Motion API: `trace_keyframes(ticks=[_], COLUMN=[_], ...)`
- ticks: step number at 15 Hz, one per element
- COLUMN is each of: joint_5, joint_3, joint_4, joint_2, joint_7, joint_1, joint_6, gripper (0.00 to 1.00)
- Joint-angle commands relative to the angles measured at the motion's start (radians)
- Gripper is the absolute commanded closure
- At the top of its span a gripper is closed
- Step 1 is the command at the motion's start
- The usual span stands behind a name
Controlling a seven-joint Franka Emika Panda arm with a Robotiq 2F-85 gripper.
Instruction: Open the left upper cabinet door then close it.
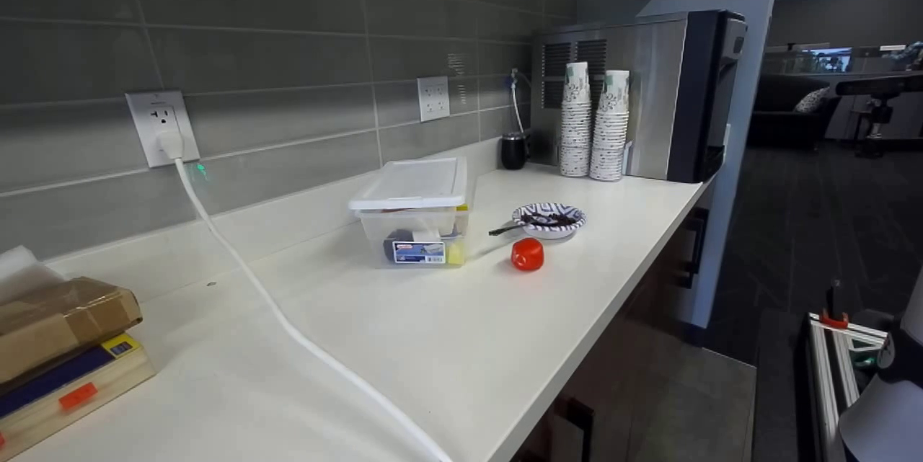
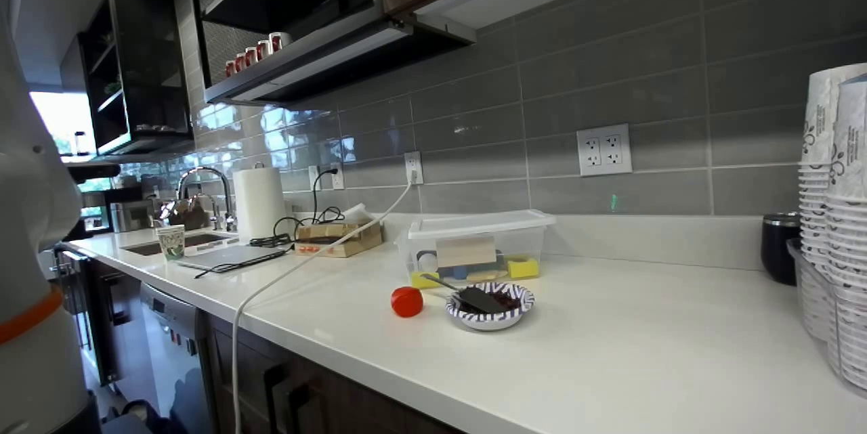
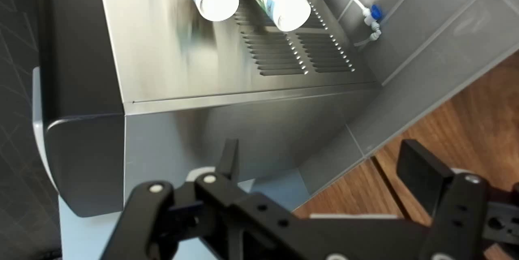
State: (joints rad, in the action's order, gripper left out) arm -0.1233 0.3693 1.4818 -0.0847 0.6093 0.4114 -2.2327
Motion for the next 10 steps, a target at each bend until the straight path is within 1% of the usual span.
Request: trace_keyframes(ticks=[1,6,8,10], joint_5=[-0.038,-0.03,-0.027,-0.019], joint_3=[-0.003,-0.031,-0.039,-0.046], joint_4=[-0.073,-0.045,-0.049,-0.058], joint_2=[0.008,-0.008,0.007,0.024], joint_7=[0.056,0.071,0.073,0.069], joint_1=[0.001,-0.012,-0.015,-0.014], joint_6=[0.024,-0.098,-0.185,-0.245], gripper=[0.0,0.0,0.0,0.0])
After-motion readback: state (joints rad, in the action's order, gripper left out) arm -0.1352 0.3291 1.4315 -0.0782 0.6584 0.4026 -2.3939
